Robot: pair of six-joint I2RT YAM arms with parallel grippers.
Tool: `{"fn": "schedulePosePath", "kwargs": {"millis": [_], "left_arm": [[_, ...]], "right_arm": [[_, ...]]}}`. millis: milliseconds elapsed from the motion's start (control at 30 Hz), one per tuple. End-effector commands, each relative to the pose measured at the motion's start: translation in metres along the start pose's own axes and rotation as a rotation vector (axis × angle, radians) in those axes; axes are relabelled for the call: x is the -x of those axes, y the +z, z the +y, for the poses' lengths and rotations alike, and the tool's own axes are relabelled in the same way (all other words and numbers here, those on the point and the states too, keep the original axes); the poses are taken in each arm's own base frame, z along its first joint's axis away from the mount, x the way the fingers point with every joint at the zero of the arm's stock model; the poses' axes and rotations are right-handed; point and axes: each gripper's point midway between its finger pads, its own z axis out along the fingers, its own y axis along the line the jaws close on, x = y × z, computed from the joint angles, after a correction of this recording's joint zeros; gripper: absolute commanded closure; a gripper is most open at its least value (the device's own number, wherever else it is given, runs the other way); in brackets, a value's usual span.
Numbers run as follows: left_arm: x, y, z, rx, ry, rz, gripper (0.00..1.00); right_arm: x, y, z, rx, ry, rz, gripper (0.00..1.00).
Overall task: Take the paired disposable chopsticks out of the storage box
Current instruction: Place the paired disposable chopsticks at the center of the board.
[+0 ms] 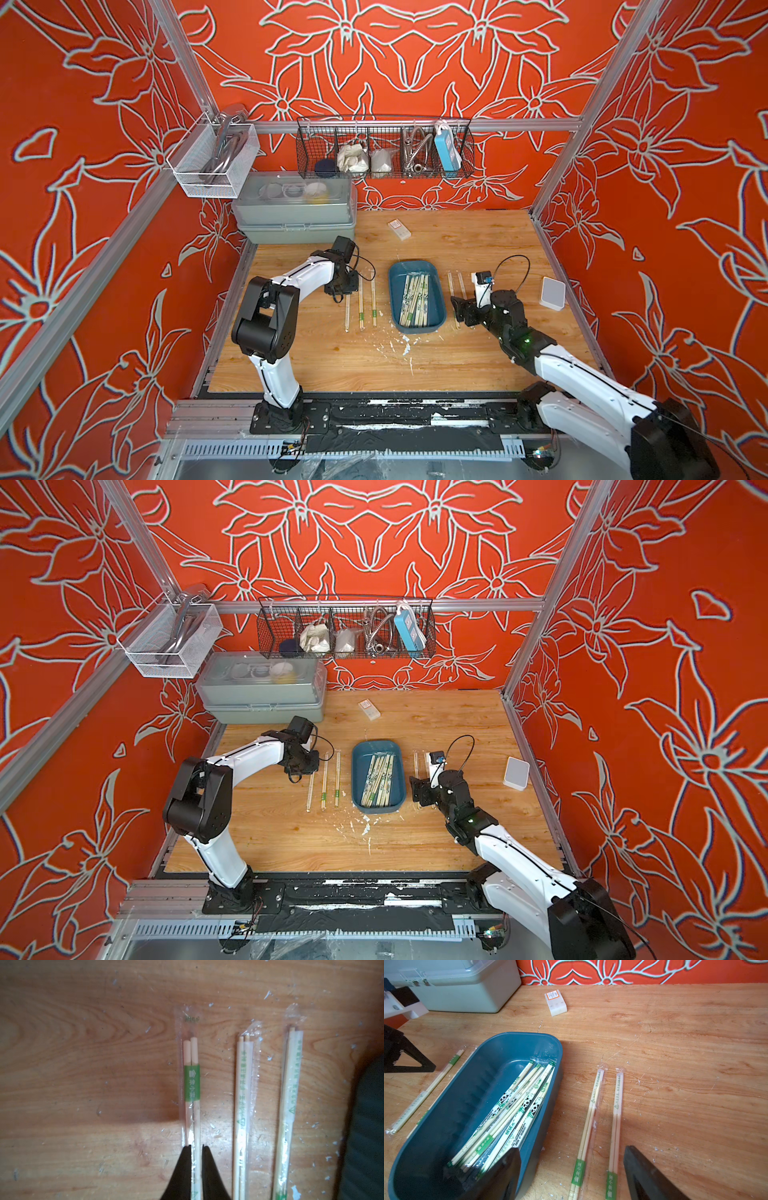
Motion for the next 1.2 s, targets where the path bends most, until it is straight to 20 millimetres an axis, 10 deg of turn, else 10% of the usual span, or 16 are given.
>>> {"fn": "schedulePosePath", "kwargs": {"millis": [0, 667, 1167], "left_arm": [[0.007, 0.002, -0.002, -0.004, 0.004, -0.006, 0.86], [0.016, -0.076, -0.016, -0.086, 0.017, -0.376, 0.55], [-0.08, -0.133, -0.061, -0.472, 0.348, -0.749, 0.27]], "right_arm": [[0.006, -0.001, 0.004, 0.013, 0.005, -0.021, 0.17], [0.005, 0.003, 0.008, 0.018, -0.009, 0.024, 0.23], [0.03, 0.019, 0.067, -0.01, -0.042, 0.414, 0.5]]}}
